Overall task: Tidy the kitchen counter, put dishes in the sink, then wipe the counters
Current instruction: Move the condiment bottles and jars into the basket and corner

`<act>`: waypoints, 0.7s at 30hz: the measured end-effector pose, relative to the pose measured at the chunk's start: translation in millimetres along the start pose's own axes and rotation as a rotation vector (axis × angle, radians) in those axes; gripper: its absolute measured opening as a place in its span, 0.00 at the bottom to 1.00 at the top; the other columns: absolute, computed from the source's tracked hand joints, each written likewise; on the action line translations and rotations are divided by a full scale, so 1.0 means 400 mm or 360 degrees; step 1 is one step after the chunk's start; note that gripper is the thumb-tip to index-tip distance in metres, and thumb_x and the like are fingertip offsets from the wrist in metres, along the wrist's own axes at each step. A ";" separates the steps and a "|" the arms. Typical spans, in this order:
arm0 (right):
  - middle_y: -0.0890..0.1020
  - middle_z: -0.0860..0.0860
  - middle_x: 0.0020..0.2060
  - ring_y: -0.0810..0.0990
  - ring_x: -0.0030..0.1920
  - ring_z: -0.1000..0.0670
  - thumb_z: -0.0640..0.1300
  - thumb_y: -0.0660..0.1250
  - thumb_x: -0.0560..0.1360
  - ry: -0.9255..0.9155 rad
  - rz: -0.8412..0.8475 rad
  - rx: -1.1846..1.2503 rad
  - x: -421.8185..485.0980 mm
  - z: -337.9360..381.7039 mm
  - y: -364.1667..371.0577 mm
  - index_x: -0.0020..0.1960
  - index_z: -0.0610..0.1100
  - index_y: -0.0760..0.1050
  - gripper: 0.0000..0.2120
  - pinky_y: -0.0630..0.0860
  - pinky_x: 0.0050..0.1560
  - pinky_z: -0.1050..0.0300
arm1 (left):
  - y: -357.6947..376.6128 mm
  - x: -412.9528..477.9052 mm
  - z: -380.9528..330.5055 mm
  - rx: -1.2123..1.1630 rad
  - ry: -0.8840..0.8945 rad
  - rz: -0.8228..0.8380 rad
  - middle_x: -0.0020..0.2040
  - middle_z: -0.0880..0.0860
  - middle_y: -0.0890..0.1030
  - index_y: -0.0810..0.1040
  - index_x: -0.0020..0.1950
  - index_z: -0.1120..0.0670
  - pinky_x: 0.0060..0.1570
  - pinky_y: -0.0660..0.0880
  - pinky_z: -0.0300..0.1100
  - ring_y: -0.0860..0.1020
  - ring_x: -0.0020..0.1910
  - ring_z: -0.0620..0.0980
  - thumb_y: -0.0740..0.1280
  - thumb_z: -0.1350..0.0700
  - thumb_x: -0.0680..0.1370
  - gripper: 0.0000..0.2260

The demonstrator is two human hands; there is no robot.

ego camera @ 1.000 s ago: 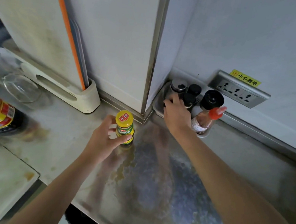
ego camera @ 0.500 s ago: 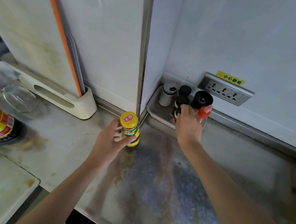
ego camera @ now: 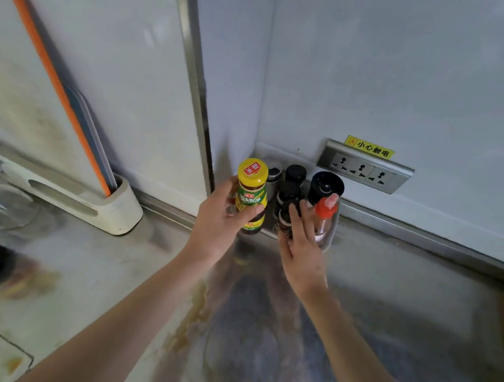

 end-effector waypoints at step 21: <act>0.54 0.52 0.76 0.56 0.70 0.53 0.35 0.61 0.75 -0.0030 -0.0009 0.0172 -0.009 -0.034 0.022 0.74 0.45 0.58 0.29 0.81 0.47 0.51 | 0.077 0.140 0.144 0.0050 -0.0090 0.0092 0.58 0.51 0.79 0.70 0.63 0.53 0.60 0.73 0.50 0.77 0.57 0.48 0.72 0.54 0.72 0.22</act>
Point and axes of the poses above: each hand's wrist, its own x-axis towards the middle knuckle, its own y-axis out of the palm, z = x × y, the point moved 1 cm from there along x, towards the middle knuckle
